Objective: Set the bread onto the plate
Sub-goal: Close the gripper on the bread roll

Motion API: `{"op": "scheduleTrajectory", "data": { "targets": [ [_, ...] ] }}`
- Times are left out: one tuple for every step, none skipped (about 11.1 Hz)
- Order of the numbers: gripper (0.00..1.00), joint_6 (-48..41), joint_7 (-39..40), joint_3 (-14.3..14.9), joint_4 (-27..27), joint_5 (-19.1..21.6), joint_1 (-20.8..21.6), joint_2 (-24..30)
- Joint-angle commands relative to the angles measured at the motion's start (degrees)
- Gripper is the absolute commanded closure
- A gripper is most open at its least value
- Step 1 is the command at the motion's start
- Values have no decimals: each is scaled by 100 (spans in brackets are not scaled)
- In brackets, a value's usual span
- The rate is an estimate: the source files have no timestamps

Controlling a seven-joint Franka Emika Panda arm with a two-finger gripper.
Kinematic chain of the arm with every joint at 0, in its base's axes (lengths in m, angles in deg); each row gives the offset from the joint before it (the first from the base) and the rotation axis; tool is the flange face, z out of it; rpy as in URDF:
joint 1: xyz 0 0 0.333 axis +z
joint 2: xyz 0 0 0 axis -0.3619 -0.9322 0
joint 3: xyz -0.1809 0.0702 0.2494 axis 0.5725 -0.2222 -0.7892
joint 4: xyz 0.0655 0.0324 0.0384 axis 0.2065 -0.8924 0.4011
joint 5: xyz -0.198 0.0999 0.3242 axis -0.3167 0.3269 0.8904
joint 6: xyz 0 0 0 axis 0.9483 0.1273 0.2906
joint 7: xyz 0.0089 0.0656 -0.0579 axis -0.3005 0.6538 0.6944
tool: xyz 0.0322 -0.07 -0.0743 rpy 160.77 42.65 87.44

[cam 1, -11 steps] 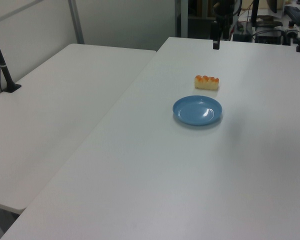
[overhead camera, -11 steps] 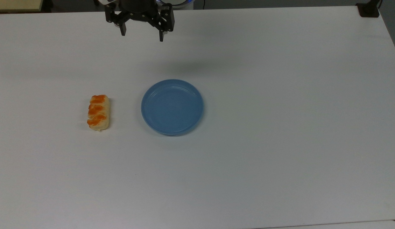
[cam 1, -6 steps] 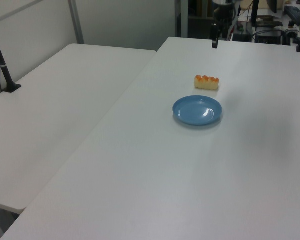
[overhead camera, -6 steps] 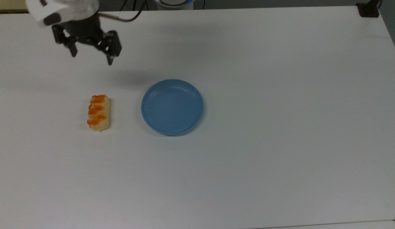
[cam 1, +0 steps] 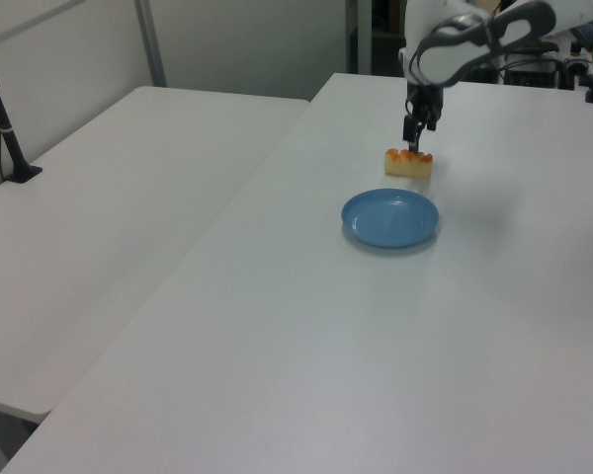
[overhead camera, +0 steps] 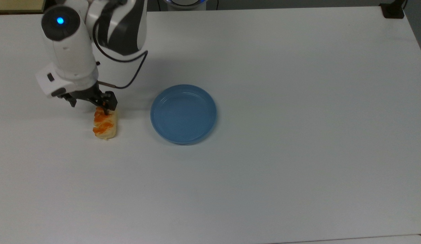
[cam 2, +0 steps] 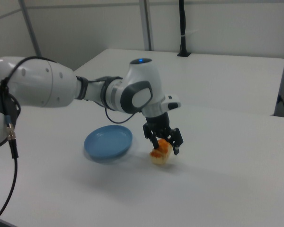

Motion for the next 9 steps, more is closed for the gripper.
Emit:
{"op": "scheduleTrajectory", "data": {
  "targets": [
    [0,471,66,55,-82,28,151,-326],
    [9,463,57,55,-91,46,238,-326],
    [26,446,48,55,-91,54,257,-300],
    [45,446,48,46,-91,63,257,-283],
    [64,446,83,46,-91,81,248,-282],
    [80,446,101,46,-91,81,248,-282],
    [94,428,101,46,-91,98,248,-256],
    [100,411,75,46,-82,107,248,-230],
    [100,402,66,46,-82,125,248,-186]
  ]
}}
